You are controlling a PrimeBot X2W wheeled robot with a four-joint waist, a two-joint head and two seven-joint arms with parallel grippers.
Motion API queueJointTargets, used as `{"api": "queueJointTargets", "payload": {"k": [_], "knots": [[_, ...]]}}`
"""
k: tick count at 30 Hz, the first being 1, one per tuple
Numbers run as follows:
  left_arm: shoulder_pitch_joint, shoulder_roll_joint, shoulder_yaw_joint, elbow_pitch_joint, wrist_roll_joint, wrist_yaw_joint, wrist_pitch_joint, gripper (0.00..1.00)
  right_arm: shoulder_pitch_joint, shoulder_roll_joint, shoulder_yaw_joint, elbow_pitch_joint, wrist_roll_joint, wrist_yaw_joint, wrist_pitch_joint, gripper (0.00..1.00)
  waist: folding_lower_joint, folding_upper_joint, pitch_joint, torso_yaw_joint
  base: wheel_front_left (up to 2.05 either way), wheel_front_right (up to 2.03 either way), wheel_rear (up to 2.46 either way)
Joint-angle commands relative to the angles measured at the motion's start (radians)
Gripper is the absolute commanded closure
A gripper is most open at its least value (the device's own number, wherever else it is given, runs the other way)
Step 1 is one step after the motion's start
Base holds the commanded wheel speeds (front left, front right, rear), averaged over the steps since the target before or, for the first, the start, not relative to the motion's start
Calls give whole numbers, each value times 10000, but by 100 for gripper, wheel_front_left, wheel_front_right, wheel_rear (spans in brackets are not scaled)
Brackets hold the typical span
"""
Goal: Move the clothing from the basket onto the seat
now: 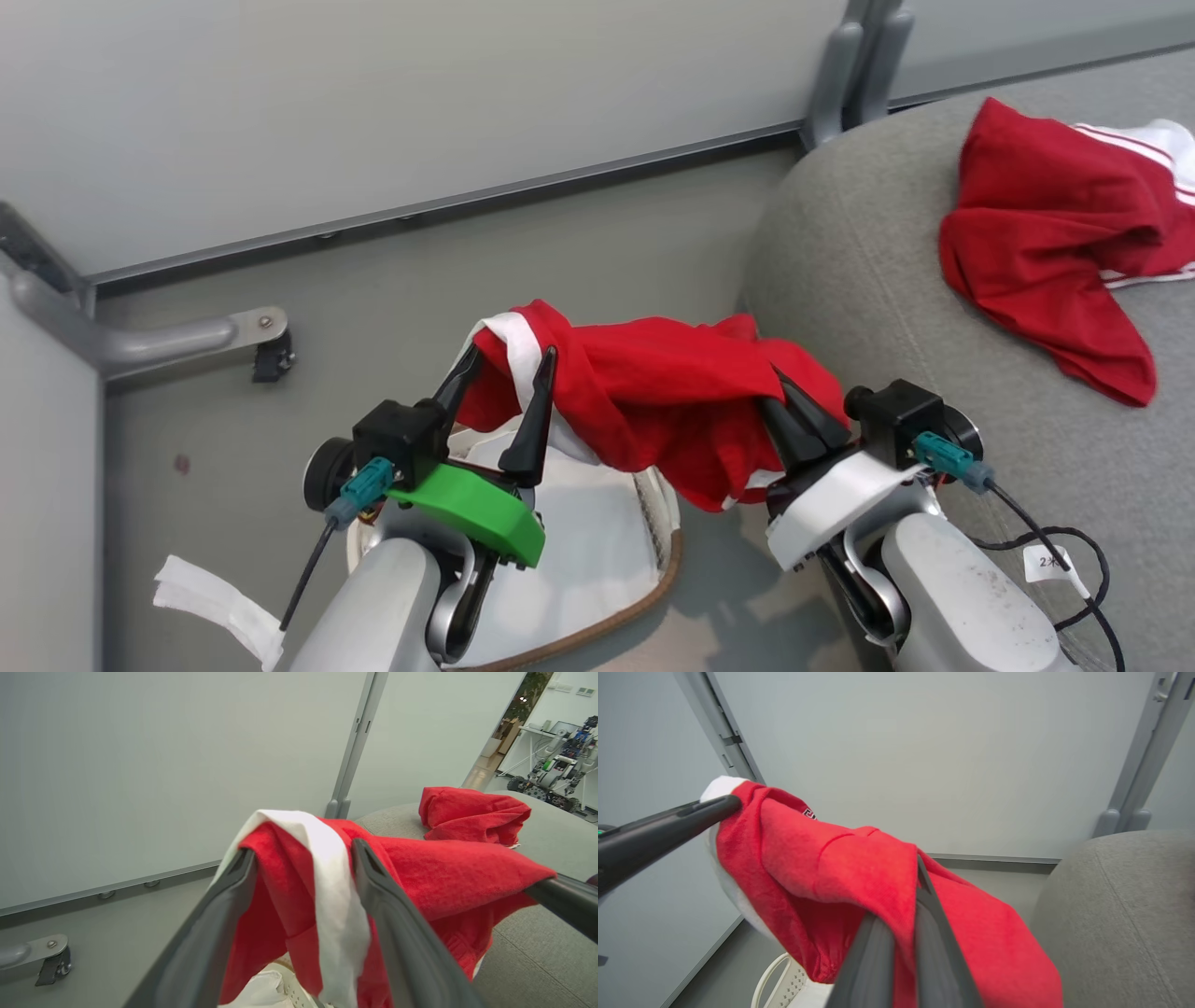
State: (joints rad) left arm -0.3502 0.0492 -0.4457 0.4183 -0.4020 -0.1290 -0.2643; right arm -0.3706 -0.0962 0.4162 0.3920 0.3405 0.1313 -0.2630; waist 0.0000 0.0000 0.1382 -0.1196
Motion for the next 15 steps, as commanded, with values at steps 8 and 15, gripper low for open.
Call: {"api": "queueJointTargets", "payload": {"k": [8,15], "knots": [[267,47,210,240,199,-24,1,0,595,137,-960,-1048,-273,-11,-25,100,0,0,164,-2842,0,0,0],[296,65,266,306,256,-25,1,0,791,308,-1651,-1593,-356,-11,-25,100,0,0,196,-4084,0,0,0]]}}
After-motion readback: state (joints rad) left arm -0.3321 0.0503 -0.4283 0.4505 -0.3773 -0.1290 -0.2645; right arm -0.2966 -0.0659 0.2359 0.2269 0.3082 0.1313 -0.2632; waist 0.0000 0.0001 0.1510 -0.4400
